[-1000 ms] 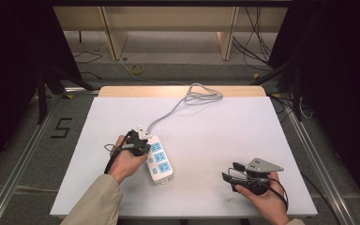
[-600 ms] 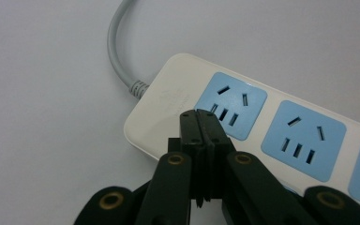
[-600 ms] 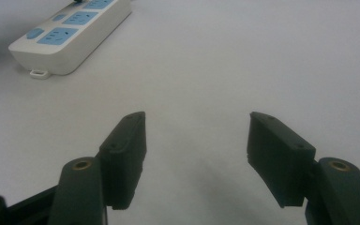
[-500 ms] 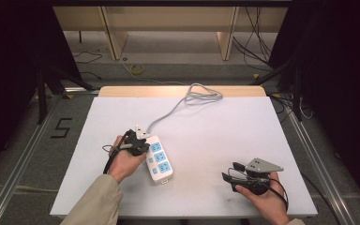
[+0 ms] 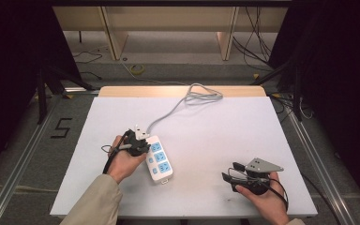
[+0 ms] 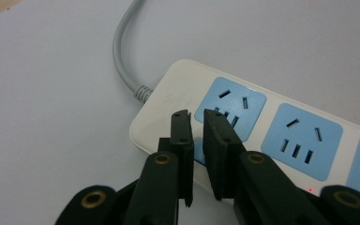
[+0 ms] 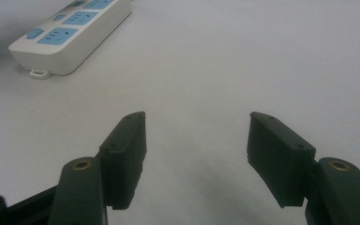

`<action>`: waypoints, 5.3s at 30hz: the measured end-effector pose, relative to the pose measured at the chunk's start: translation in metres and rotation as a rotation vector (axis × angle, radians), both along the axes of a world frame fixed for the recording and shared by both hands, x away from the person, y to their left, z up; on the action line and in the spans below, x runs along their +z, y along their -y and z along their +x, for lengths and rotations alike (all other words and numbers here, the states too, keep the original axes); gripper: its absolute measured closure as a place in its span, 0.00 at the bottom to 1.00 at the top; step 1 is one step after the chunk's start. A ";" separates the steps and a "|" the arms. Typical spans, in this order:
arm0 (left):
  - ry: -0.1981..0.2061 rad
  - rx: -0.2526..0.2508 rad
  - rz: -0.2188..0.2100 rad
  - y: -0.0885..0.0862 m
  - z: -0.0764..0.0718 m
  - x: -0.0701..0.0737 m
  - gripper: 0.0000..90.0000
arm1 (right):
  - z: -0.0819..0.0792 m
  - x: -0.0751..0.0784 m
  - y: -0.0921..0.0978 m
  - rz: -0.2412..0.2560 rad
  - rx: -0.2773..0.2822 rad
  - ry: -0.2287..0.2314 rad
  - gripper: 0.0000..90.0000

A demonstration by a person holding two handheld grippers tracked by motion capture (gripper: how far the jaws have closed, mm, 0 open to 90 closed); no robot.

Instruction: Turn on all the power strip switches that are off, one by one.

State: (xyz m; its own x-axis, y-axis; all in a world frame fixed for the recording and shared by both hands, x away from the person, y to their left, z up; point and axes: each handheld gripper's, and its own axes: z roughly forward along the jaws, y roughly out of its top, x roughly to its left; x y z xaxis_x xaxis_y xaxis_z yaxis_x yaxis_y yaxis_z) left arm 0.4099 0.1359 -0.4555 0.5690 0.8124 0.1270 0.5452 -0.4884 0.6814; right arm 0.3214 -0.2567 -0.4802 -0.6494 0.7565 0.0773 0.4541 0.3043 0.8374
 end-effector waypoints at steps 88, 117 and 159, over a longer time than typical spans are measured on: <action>-0.008 -0.086 -0.082 0.018 -0.033 0.013 0.25 | 0.000 0.001 0.000 0.005 0.001 0.006 0.43; -0.041 -0.154 -0.063 0.017 -0.044 0.016 0.71 | -0.001 0.001 -0.001 0.003 0.004 0.006 0.43; -0.194 -0.193 -0.020 0.020 -0.046 0.009 0.99 | 0.000 0.000 -0.001 0.004 0.006 0.002 0.43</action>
